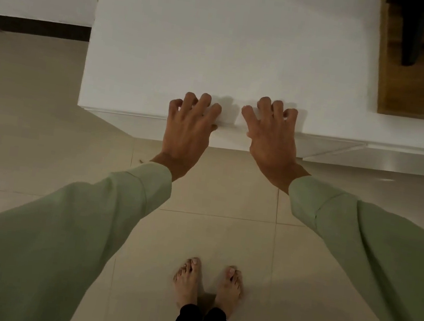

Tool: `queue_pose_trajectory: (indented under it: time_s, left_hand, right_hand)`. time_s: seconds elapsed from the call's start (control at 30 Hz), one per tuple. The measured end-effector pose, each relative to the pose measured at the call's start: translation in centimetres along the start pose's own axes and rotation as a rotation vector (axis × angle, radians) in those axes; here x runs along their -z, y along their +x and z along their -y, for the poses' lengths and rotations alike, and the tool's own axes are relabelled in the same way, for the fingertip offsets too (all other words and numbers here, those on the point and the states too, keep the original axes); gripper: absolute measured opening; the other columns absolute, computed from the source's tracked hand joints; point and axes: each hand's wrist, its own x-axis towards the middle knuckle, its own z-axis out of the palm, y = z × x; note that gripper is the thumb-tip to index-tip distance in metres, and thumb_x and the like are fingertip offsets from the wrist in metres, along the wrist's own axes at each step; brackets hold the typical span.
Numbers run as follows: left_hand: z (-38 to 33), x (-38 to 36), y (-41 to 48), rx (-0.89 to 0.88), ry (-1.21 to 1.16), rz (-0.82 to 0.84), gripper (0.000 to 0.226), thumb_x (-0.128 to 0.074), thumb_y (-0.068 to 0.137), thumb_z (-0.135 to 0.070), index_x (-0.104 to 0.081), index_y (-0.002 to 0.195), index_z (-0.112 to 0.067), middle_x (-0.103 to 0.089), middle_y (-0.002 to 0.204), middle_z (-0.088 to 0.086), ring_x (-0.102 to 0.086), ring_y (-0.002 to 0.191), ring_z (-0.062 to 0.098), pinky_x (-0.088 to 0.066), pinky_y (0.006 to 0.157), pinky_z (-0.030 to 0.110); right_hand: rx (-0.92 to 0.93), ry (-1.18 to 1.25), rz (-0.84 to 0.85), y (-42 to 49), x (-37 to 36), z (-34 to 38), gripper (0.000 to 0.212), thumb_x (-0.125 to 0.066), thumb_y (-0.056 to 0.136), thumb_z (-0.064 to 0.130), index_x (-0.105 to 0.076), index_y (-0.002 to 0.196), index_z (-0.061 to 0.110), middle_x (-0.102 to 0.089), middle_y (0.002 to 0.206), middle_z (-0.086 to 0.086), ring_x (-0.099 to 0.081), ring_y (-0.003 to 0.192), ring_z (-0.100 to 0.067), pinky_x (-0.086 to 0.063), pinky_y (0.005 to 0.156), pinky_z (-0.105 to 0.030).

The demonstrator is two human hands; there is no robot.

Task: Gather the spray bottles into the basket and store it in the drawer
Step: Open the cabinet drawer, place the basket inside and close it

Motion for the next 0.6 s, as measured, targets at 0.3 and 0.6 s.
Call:
queue_pose_trajectory:
  time_s: [0.3, 0.6]
  left_hand:
    - [-0.7, -0.8, -0.3, 0.001, 0.026, -0.066, 0.031, -0.064, 0.081, -0.001, -0.052, 0.105, -0.017, -0.061, 0.106, 0.003, -0.056, 0.092, 0.029, -0.044, 0.082, 0.041]
    - [-1.5, 5.5, 0.2, 0.077, -0.110, 0.421, 0.053, -0.065, 0.086, -0.010, -0.048, 0.137, -0.013, -0.045, 0.146, 0.010, -0.046, 0.130, 0.032, -0.049, 0.094, 0.044]
  right_hand:
    - [-0.067, 0.015, -0.085, 0.3, -0.2, 1.4, 0.053, -0.021, 0.072, -0.013, -0.044, 0.113, 0.013, -0.044, 0.099, -0.012, -0.041, 0.084, -0.030, -0.035, 0.068, -0.043]
    - [-0.074, 0.241, 0.348, -0.7, 4.3, 2.4, 0.080, -0.067, 0.072, 0.002, -0.030, 0.142, 0.009, -0.030, 0.149, -0.023, -0.031, 0.136, -0.044, -0.039, 0.102, -0.053]
